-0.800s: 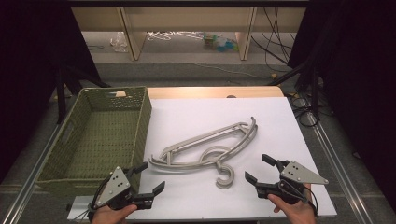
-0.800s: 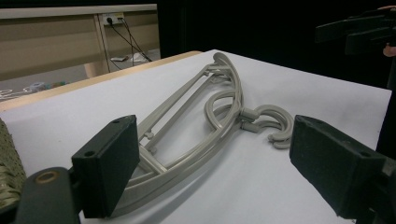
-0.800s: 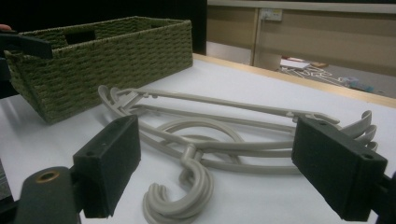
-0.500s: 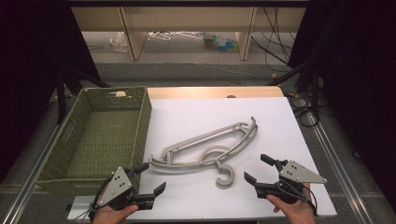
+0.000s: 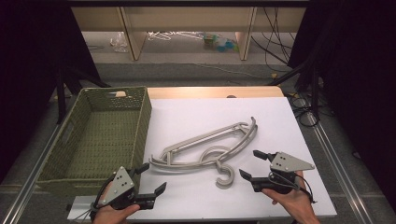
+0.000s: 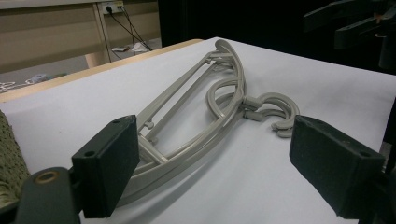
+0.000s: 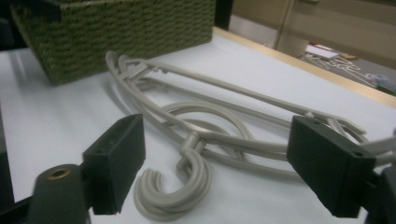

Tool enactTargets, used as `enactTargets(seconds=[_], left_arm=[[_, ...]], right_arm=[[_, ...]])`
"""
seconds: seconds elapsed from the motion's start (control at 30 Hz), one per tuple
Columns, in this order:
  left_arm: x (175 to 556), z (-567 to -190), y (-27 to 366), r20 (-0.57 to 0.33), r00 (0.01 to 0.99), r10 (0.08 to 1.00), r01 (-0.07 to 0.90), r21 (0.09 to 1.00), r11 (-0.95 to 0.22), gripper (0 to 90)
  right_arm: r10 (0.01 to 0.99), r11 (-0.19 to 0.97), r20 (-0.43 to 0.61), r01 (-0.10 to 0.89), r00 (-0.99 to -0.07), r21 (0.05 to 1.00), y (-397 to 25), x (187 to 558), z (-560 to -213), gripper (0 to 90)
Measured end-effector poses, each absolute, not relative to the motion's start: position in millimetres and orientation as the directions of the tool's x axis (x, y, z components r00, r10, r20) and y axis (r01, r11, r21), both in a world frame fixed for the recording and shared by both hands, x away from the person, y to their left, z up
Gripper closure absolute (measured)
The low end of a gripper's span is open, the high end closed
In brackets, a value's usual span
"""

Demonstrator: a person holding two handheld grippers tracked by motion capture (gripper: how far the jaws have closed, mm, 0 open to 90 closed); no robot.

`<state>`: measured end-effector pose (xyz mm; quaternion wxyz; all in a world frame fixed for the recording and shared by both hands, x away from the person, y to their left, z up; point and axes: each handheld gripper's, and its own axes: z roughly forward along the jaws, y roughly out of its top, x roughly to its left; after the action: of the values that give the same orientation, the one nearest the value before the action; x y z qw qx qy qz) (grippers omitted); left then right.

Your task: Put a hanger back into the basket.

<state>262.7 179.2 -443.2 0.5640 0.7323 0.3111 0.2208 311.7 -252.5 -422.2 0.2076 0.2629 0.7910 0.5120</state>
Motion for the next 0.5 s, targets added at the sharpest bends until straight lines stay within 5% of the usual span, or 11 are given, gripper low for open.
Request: enactTargets(seconds=[0.5], left_arm=[[264, -444, 178, -0.024, 0.713, 0.701, 0.214, 0.959, -0.185, 16.0]], right_arm=[[0.456, 0.629, -0.165, 0.186, -0.875, 0.755, -222, 382, -421, 31.4]])
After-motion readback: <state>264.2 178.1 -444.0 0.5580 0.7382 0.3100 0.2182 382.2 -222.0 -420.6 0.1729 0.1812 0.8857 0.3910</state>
